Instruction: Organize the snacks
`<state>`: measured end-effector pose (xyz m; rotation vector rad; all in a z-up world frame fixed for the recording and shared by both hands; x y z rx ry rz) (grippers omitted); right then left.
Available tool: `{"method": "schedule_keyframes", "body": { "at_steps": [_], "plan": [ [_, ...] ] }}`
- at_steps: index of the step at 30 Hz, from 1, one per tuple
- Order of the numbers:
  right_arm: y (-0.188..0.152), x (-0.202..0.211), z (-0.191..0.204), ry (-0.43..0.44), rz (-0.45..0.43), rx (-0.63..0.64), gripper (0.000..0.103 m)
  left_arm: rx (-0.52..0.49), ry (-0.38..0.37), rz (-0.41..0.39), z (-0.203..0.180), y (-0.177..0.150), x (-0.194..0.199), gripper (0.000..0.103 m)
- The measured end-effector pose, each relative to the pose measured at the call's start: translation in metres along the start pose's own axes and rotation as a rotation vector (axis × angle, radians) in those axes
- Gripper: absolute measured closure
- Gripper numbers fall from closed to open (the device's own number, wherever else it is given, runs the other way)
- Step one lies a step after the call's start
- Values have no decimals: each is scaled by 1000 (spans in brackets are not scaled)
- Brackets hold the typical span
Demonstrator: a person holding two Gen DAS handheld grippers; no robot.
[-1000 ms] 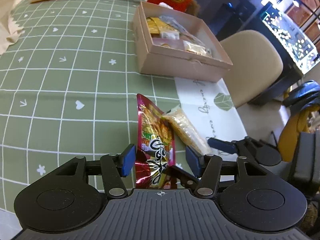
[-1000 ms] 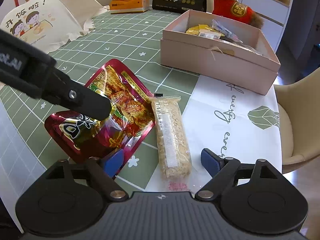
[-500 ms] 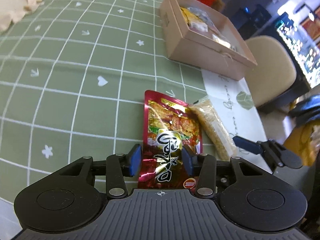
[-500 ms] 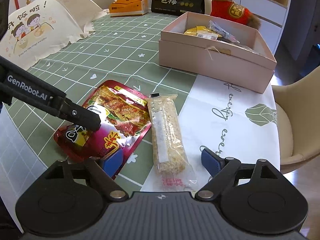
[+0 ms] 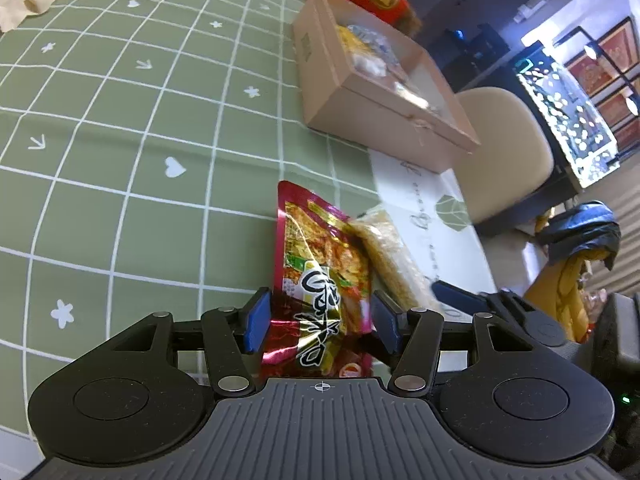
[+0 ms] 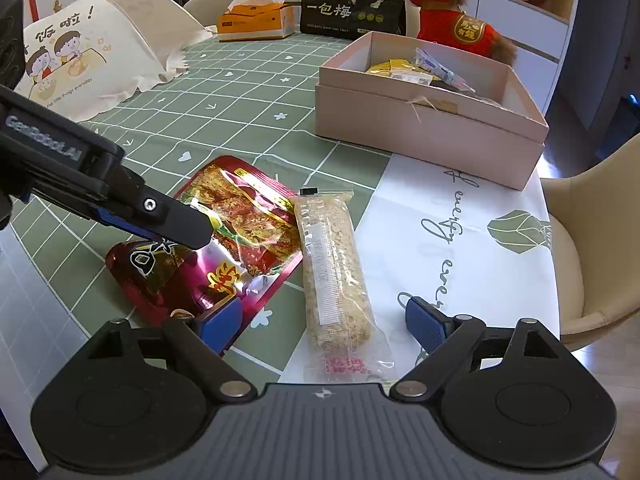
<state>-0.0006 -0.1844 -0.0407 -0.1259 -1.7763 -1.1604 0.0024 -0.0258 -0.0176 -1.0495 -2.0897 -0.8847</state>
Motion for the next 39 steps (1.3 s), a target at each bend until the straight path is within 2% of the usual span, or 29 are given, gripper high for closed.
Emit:
{"method": "schedule_keyframes", "body": {
  "at_steps": [4, 7, 9, 11, 13, 16, 18, 21, 24, 27, 29, 33, 35, 39],
  "plan": [
    [1, 0, 0, 4, 7, -4, 14, -18, -36, -7, -7, 1, 8, 44],
    [4, 0, -1, 21, 18, -9, 15, -36, 29, -4, -5, 1, 0, 44],
    [7, 0, -2, 35, 31, -7, 20, -59, 92, -10, -5, 0, -6, 48],
    [10, 4, -4, 6, 56, -14, 27, -66, 110, -24, -5, 2, -5, 49],
    [18, 17, -3, 2, 27, -9, 27, -50, 121, -63, -5, 10, 2, 49],
    [31, 35, 5, 57, -25, 16, 24, -16, 138, -116, 1, 23, 18, 49],
    [36, 36, 10, 55, -39, 44, 23, 2, 146, -127, 3, 30, 24, 49],
    [40, 26, 0, -26, -24, 41, 23, 29, 93, -99, -4, 35, 28, 49],
    [36, 27, -23, -27, -8, -38, 23, 26, 20, -37, -26, 28, 16, 49],
    [23, 29, -41, -61, 17, -55, 23, 1, -2, 32, -52, 18, -12, 49],
    [12, 30, -45, -95, 32, -42, 23, -18, 26, 61, -67, 14, -33, 49],
    [-7, 37, -50, -96, 36, -55, 23, -83, 148, 93, -85, 7, -63, 49],
    [-12, 41, -52, -102, 34, -70, 23, -106, 186, 114, -89, 5, -75, 48],
    [-24, 43, -57, -101, 42, -113, 23, -160, 234, 91, -101, 11, -88, 49]
  ]
}}
Point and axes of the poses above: each gripper's, at about its wrist camera, not at the fingertips, and x roughly against the way its jaws point, z to its left, y to its top, the point moved 6 cm from there along -x, roughly the way its jaws point, and after that the axes turned 11 degrees about x, right-handed, at the moved point
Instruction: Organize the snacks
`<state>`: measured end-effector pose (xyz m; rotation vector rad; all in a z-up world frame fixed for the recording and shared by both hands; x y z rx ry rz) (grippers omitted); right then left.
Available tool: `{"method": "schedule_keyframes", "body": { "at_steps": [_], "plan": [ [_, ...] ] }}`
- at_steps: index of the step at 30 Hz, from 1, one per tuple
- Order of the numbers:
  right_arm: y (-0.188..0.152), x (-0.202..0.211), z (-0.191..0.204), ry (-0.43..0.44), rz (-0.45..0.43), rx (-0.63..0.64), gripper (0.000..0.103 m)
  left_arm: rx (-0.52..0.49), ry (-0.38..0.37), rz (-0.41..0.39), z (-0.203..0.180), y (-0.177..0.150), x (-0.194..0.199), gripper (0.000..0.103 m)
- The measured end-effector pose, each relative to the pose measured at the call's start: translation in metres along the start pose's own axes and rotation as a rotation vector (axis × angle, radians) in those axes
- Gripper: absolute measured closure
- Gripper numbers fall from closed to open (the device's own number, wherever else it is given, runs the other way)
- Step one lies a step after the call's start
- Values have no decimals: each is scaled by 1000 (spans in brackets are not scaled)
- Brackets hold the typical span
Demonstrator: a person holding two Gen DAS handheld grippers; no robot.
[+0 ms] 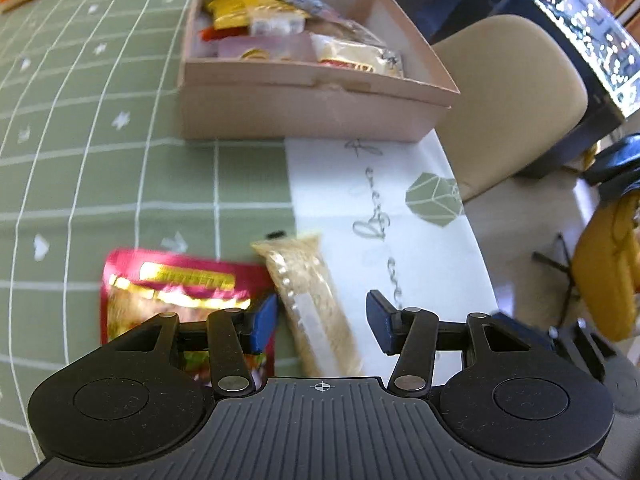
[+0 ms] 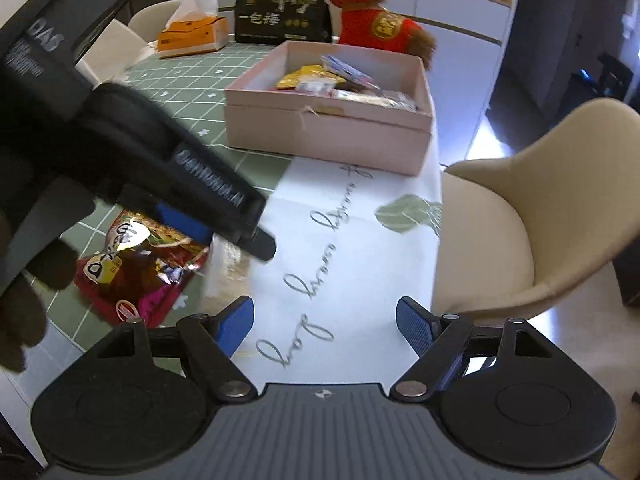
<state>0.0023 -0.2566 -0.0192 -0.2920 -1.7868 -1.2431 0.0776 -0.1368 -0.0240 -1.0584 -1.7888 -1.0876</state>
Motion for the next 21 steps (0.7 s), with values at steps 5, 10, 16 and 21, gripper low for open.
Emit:
{"method": "schedule_keyframes", "body": {
  "at_steps": [5, 10, 16, 21],
  "plan": [
    [-8, -3, 3, 3, 15, 0, 23, -61, 62, -27, -18, 11, -12, 49],
    [-15, -6, 8, 15, 25, -17, 23, -153, 117, -49, -35, 12, -20, 43],
    [-20, -4, 14, 11, 20, -3, 23, -215, 66, -45, -36, 5, -12, 63],
    [-22, -5, 14, 20, 19, -17, 23, -223, 13, -64, -10, -3, 26, 64]
  ]
}}
Point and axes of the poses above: each gripper's, at about its wrist camera, not at the fingertips, and x roughly against the way its jaws point, z to its left, y to its top, the point moved 6 cm from there along -x, roughly the way its jaws point, and after that the axes turned 11 degrees about x, right-handed, at the moved point
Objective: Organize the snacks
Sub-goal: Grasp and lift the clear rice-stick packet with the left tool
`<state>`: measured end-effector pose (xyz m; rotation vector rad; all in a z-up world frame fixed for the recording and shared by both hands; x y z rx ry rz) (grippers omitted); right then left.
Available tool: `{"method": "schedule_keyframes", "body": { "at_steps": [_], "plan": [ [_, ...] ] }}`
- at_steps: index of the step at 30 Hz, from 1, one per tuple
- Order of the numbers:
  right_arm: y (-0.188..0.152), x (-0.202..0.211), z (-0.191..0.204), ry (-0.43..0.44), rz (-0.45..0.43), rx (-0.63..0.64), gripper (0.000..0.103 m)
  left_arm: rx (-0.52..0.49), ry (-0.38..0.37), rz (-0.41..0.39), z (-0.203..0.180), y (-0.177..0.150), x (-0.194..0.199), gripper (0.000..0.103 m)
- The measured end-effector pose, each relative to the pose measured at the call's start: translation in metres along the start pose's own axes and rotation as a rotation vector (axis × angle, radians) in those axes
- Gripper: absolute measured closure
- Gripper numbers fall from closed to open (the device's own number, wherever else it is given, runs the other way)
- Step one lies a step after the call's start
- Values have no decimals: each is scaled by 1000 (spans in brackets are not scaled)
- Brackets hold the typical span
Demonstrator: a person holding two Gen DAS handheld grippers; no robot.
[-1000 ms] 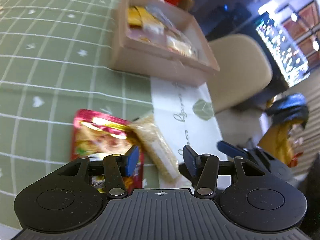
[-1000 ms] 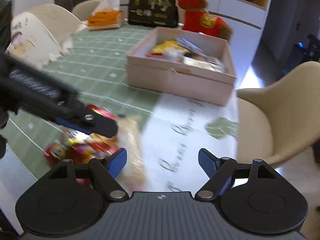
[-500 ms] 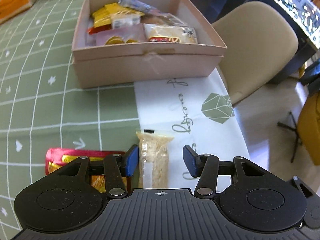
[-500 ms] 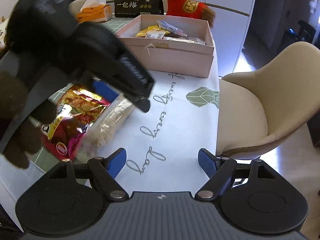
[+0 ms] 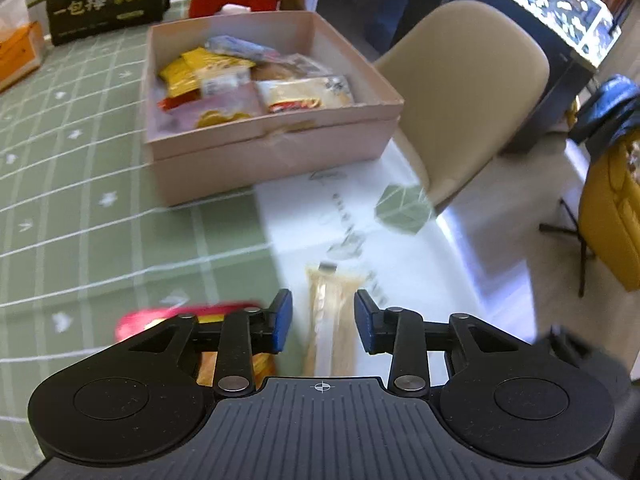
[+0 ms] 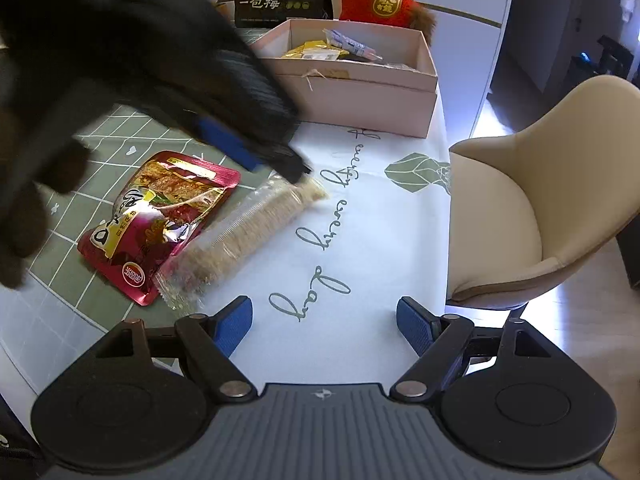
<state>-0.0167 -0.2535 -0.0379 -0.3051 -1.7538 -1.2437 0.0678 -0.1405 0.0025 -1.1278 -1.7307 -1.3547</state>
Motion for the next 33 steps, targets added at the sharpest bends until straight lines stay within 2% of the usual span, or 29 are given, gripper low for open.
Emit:
{"method": "schedule_keyframes", "body": {
  "at_steps": [4, 7, 11, 14, 16, 19, 21, 24, 25, 27, 30, 33],
  "plan": [
    [1, -5, 3, 5, 6, 4, 22, -10, -1, 64, 5, -16, 1, 64],
    [5, -4, 9, 11, 0, 35, 21, 7, 0, 77, 2, -20, -8, 56],
    [4, -3, 15, 2, 4, 78, 21, -17, 3, 105, -8, -24, -23, 58],
    [0, -1, 14, -6, 13, 80, 21, -34, 10, 86, -13, -24, -25, 62],
    [-1, 0, 13, -9, 18, 74, 21, -26, 5, 81, -11, -23, -26, 68],
    [2, 2, 11, 1, 20, 60, 21, 2, -26, 81, -4, -24, -23, 69],
    [8, 4, 10, 41, 19, 28, 21, 47, -54, 81, 4, -24, -19, 70],
    [23, 5, 12, 123, 10, -34, 21, 125, -105, 17, 23, -21, 3, 77],
    [27, 3, 15, 139, 8, -45, 21, 151, -115, -14, 32, -18, 14, 85],
    [39, -2, 23, 173, 5, -59, 21, 208, -123, -76, 55, -13, 36, 87],
    [55, -13, 42, 229, 3, -56, 21, 286, -87, -134, 97, -14, 62, 88],
    [66, -24, 64, 241, 17, -44, 21, 346, -40, -153, 135, -18, 78, 88]
  ]
}}
Point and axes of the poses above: each gripper's, at about its wrist camera, not at the fingertips, and x roughly against the way its jaws point, z to its left, y to its top, the point moved 6 cm from there along -x, roughly the way its jaws point, and after that the axes turned 11 degrees about x, right-handed, at the moved point
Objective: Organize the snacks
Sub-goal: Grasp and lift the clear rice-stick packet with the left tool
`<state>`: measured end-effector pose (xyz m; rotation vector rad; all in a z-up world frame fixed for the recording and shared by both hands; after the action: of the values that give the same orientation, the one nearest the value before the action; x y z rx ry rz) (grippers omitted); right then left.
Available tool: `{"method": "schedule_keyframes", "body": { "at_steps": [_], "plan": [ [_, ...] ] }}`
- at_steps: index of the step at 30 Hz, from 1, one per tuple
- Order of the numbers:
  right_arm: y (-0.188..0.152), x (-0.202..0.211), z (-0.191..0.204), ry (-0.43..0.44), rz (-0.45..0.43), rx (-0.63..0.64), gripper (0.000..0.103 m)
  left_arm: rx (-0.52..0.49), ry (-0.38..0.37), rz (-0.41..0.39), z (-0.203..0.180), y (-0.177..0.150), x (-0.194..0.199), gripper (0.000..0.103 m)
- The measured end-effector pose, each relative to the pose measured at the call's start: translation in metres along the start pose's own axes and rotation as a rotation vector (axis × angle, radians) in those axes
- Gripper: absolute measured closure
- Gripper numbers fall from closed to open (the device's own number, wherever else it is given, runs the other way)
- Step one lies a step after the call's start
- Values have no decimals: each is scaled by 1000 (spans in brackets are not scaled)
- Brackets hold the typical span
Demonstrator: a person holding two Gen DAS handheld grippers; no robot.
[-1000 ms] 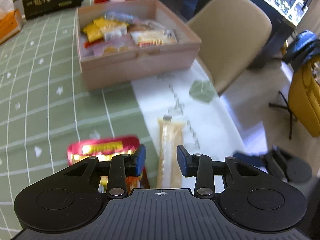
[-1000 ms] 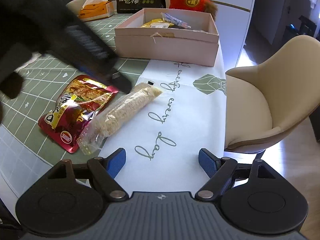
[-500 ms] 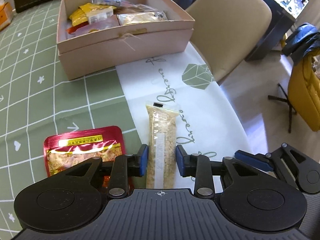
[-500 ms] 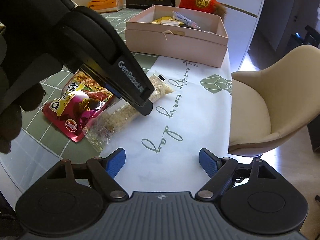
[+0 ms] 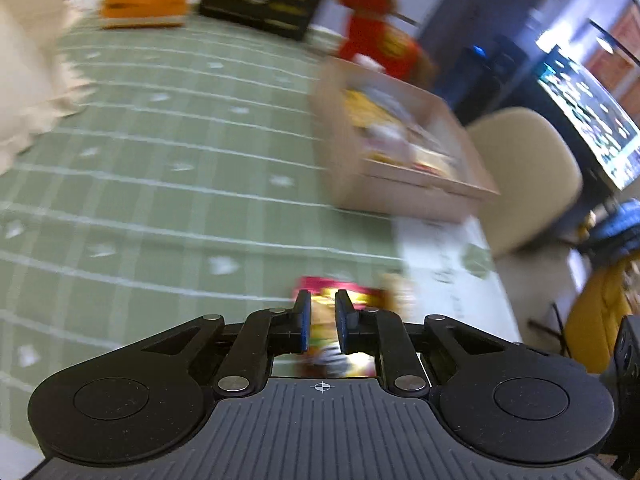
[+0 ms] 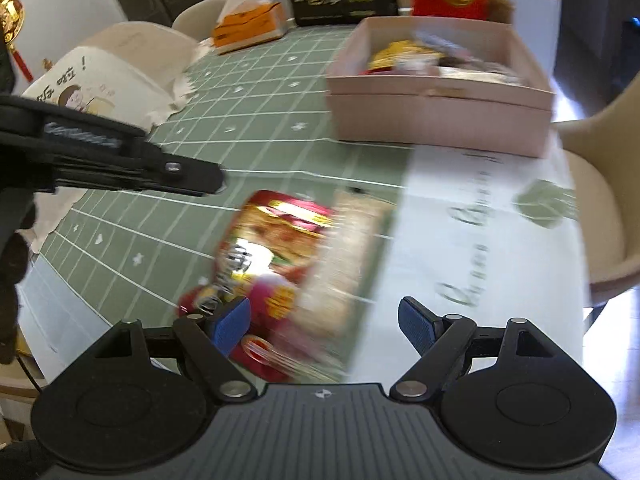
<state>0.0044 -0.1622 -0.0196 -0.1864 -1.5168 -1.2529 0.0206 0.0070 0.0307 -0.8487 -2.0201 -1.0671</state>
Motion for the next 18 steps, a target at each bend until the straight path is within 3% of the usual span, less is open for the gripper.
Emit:
{"method": "schedule_keyframes", "body": {
  "at_steps": [4, 7, 10, 16, 18],
  "plan": [
    [5, -9, 12, -23, 11, 21, 21, 68, -12, 30, 23, -2, 10, 85],
    [1, -4, 10, -74, 22, 71, 21, 54, -90, 86, 2, -10, 1, 84],
    [-7, 14, -3, -139, 3, 117, 21, -22, -102, 124, -34, -22, -22, 80],
    [-30, 41, -44, -231, -3, 93, 21, -215, 46, 160, -92, -51, -68, 78],
    [-38, 47, -56, -239, -9, 51, 21, -267, 100, 161, -99, -56, -76, 67]
  ]
}}
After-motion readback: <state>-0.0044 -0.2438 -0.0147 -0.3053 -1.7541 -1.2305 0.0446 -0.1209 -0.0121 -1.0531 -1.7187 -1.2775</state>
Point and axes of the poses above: each gripper's, at about its wrist camera, not at the fingertips, and x roughly against the way its jaws point, z to its left, y to its top, the point moved 6 cm from there along -x, roughly the way its jaws point, and after that the axes turned 11 degrees about x, right-handed, at the moved point
